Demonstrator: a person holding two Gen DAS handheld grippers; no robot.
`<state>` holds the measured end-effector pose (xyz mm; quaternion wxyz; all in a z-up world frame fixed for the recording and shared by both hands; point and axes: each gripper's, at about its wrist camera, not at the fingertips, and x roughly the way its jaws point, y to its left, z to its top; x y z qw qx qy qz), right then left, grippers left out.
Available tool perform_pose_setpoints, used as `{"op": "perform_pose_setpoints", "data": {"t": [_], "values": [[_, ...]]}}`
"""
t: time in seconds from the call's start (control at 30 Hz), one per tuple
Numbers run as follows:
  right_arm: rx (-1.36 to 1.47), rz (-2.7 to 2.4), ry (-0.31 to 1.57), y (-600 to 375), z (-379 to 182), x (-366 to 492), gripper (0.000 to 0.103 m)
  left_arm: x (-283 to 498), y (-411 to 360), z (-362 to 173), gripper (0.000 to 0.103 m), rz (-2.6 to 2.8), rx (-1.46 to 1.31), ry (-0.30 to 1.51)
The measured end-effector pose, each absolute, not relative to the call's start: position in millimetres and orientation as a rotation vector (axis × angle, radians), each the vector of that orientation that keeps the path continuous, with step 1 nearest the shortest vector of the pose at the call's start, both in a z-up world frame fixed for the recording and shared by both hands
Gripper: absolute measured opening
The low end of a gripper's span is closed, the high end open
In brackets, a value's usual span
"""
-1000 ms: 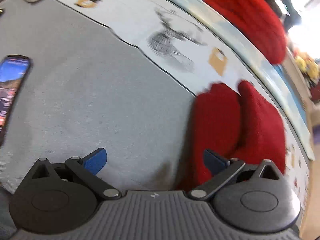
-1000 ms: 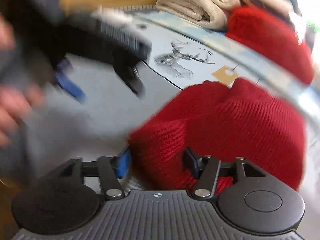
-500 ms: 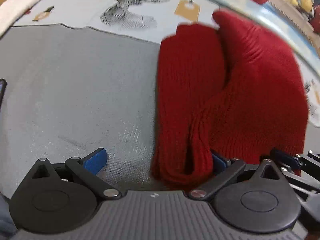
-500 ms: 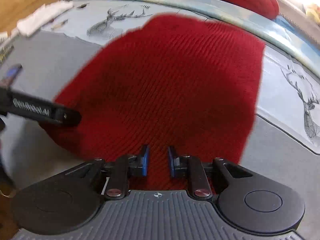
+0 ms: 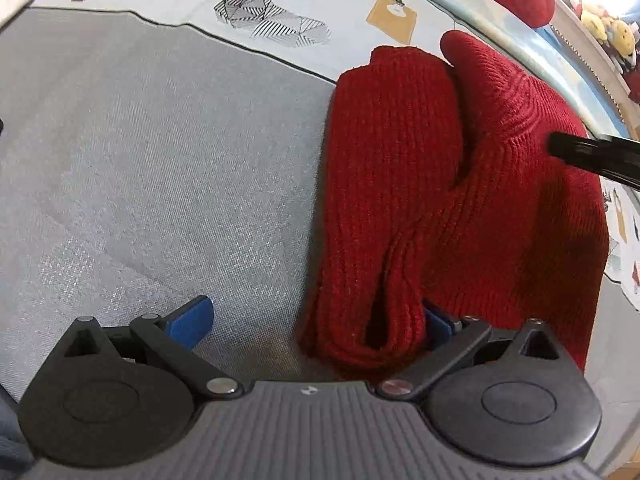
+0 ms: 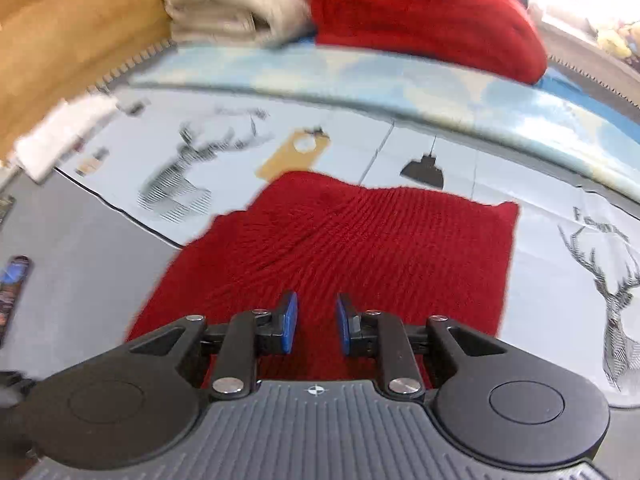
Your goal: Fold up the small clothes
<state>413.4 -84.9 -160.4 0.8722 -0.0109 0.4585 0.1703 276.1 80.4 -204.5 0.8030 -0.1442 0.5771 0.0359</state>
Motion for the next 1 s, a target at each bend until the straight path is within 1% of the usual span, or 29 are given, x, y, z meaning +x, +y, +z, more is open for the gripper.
{"op": "perform_pose_setpoints", "data": {"t": [0.03,0.13,0.27,0.3,0.37,0.43,0.47,0.5,0.53,0.57,0.6,0.63,0.7,0.73,0.8,0.9,1.0], "values": [[-0.044,0.356,0.988,-85.2,-168.6,418.1,0.023,277.0,81.5,-205.1,0.103,0.075,-0.313,1.24],[-0.041,0.349,0.977,-78.5,-177.3,424.5,0.023,281.1,83.0,-206.0,0.103,0.071,-0.32,1.242],[0.032,0.364,0.95,-105.6,-156.1,413.7,0.022,284.4,87.7,-209.4,0.103,0.062,-0.362,1.259],[0.012,0.343,0.94,-111.9,-155.8,412.7,0.023,284.6,88.7,-210.3,0.103,0.06,-0.37,1.261],[-0.038,0.333,0.983,-116.4,-169.4,413.4,0.023,285.0,93.0,-211.9,0.103,0.054,-0.393,1.266],[-0.06,0.364,0.949,-118.0,-169.6,409.6,0.023,287.4,96.2,-214.0,0.103,0.054,-0.416,1.272],[-0.008,0.375,0.948,-124.3,-164.5,410.7,0.026,286.9,96.2,-213.6,0.103,0.054,-0.421,1.272],[0.058,0.381,0.946,-134.8,-159.8,411.8,0.042,288.5,95.7,-214.3,0.103,0.054,-0.425,1.271],[0.127,0.359,0.928,-148.9,-154.6,412.7,0.065,287.5,94.6,-214.9,0.103,0.055,-0.423,1.269],[0.164,0.311,0.901,-163.7,-150.5,412.4,0.075,286.9,94.1,-214.7,0.103,0.055,-0.421,1.267],[0.179,0.269,0.883,-176.4,-148.9,413.0,0.082,287.0,94.1,-214.8,0.103,0.056,-0.423,1.266],[0.192,0.238,0.884,-190.9,-150.7,415.9,0.082,287.4,94.0,-215.3,0.103,0.057,-0.426,1.266],[0.245,0.188,0.964,-218.9,-164.2,427.7,0.083,286.7,94.0,-214.6,0.103,0.059,-0.433,1.267],[0.282,0.168,1.02,-231.7,-174.8,435.5,0.085,289.6,92.2,-215.9,0.103,0.062,-0.435,1.267],[0.393,0.197,1.078,-250.0,-191.4,448.0,0.092,292.3,90.4,-216.6,0.103,0.062,-0.438,1.264],[0.496,0.255,1.127,-255.4,-207.4,471.1,0.098,296.9,87.0,-219.8,0.103,0.066,-0.436,1.259],[0.495,0.281,1.164,-244.3,-219.7,496.7,0.101,299.0,85.5,-221.1,0.103,0.065,-0.431,1.252]]}}
